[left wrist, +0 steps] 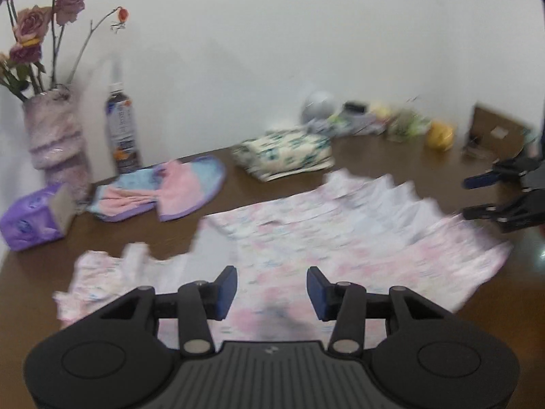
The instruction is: Fold clothes
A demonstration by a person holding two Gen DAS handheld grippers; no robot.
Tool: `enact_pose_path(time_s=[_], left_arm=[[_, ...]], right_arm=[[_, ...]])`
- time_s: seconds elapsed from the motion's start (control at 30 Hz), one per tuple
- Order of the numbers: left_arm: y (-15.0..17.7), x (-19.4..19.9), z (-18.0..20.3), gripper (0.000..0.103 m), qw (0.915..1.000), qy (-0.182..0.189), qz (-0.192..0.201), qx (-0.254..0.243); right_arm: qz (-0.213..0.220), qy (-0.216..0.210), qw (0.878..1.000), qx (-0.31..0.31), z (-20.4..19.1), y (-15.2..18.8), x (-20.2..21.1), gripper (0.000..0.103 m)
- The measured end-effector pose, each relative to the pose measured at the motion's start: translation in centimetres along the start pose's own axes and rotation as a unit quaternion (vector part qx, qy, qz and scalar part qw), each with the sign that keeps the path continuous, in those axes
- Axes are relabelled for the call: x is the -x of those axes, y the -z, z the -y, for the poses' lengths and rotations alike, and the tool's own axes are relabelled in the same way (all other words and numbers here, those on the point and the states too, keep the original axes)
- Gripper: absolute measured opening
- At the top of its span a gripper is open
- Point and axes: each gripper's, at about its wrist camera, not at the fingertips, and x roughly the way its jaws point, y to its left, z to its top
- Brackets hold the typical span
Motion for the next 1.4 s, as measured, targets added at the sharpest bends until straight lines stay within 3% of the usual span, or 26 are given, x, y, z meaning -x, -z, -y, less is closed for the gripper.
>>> enact_pose_path(time_s=[0.13,0.17,0.23,0.37,0.47,0.57,0.7,0.77,0.87,0.97,1.13,1.4], left_arm=[[0.8,-0.8,3.1,0.044,0.9985,0.047,-0.02,-0.021],[1.0,-1.3,3.9,0.044,0.9979,0.053,-0.029,-0.026],[1.5,-2.2,4.7,0.044,0.9973,0.054,-0.041,-0.027],[2.7,-2.9,3.9,0.041,0.9981,0.036,-0.05,0.004],[3.5,-3.2,2.2,0.041,0.9974,0.029,-0.056,0.035],[4.1,-3.1,0.1,0.038,0.9966,0.023,-0.051,0.06],[4.4,-2.4,-1.4,0.038,0.9961,-0.002,-0.049,0.074],[4.4,-1.6,-1.2,0.038,0.9969,0.0,-0.038,0.07],[3.9,-0.3,0.8,0.038,0.9985,0.04,-0.008,0.036],[3.7,-0.7,3.4,0.038,0.9977,0.065,-0.014,-0.009],[4.9,-2.7,5.4,0.038,0.9978,0.041,-0.043,-0.03],[5.8,-2.6,5.3,0.037,0.9987,0.025,-0.034,-0.028]], right_arm=[[0.027,0.034,0.993,-0.107,2.4,0.7,2.7,0.066],[0.036,0.031,0.99,-0.133,2.4,0.7,3.2,0.065],[0.066,-0.018,0.985,-0.156,0.9,0.1,4.1,0.058],[0.081,-0.088,0.987,-0.105,-5.0,-1.9,4.1,0.052],[0.06,-0.126,0.987,-0.081,-8.6,-2.5,2.2,0.05],[0.015,-0.113,0.99,-0.079,-10.2,-1.9,-0.4,0.046],[-0.011,-0.104,0.989,-0.101,-8.9,-0.8,-1.9,0.045],[-0.008,-0.112,0.988,-0.107,-8.2,-0.3,-1.9,0.044],[-0.005,-0.111,0.989,-0.101,-8.3,-0.1,-1.7,0.044],[0.027,-0.123,0.989,-0.083,-9.6,-0.6,-0.3,0.045],[0.032,-0.13,0.989,-0.056,-13.0,-2.1,-0.2,0.045],[0.009,-0.112,0.991,-0.076,-14.1,-1.0,-0.5,0.044]])
